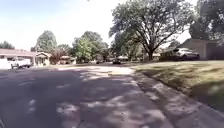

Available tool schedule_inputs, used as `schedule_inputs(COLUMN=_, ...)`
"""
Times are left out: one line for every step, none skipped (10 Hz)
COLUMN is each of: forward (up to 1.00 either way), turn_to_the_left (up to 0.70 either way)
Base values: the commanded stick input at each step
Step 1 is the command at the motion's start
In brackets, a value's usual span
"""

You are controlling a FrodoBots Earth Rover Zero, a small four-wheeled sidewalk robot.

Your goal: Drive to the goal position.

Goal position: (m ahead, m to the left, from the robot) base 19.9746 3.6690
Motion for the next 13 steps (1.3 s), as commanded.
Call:
schedule_inputs(forward=0.69, turn_to_the_left=0.03)
schedule_inputs(forward=0.69, turn_to_the_left=0.03)
schedule_inputs(forward=0.69, turn_to_the_left=0.03)
schedule_inputs(forward=0.69, turn_to_the_left=0.03)
schedule_inputs(forward=0.69, turn_to_the_left=0.03)
schedule_inputs(forward=0.69, turn_to_the_left=-0.07)
schedule_inputs(forward=0.69, turn_to_the_left=-0.35)
schedule_inputs(forward=0.69, turn_to_the_left=-0.35)
schedule_inputs(forward=0.69, turn_to_the_left=0.03)
schedule_inputs(forward=0.69, turn_to_the_left=0.03)
schedule_inputs(forward=0.69, turn_to_the_left=0.03)
schedule_inputs(forward=0.69, turn_to_the_left=0.03)
schedule_inputs(forward=0.69, turn_to_the_left=0.03)
